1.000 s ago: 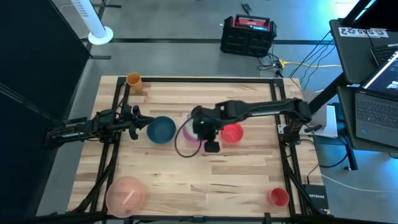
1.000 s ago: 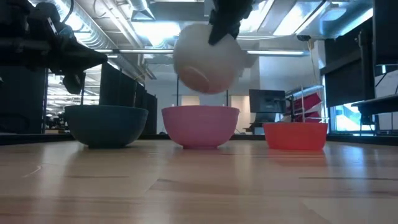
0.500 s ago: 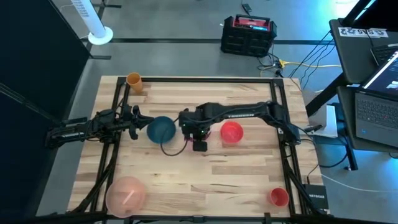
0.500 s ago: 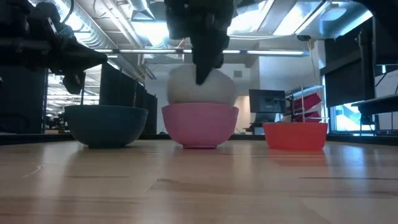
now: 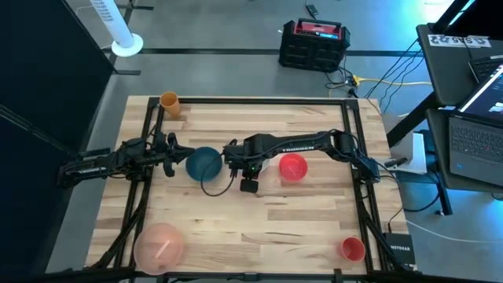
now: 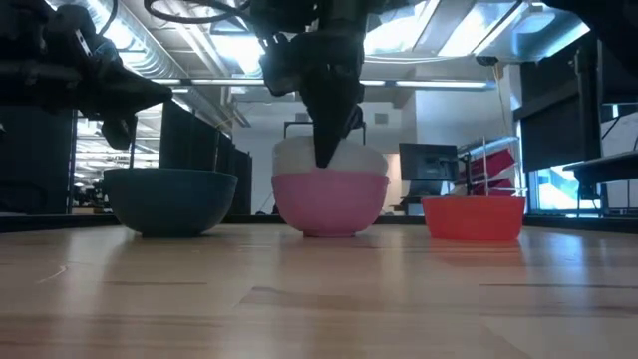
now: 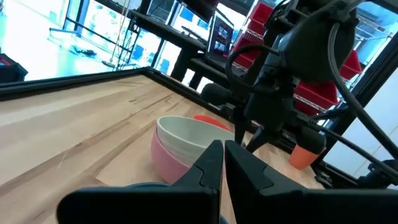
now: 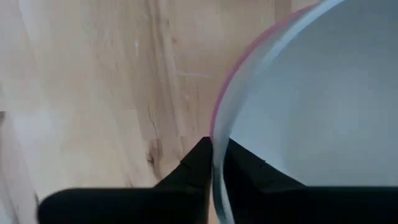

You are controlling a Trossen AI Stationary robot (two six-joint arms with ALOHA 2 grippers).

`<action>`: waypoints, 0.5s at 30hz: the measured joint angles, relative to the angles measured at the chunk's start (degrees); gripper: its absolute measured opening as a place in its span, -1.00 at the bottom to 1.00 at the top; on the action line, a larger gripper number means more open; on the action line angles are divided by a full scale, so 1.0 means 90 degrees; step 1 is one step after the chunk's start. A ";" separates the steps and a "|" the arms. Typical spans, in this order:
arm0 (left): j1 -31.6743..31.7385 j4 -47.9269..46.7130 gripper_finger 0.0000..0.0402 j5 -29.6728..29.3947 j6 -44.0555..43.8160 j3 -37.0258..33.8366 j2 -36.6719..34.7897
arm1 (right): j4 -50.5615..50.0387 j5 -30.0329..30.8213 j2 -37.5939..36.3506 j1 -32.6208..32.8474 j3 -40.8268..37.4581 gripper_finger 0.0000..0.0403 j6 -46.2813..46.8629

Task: Nest bowls inside each other
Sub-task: Stack the white bowl on top of the pink bowl, then stack the blue bowl on top of the white bowl

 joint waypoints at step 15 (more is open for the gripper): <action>-0.0035 -0.0245 -0.93 0.1059 -0.0199 0.0599 0.0459 | -0.0692 0.0800 -0.0133 0.0085 0.1540 -0.34 0.0032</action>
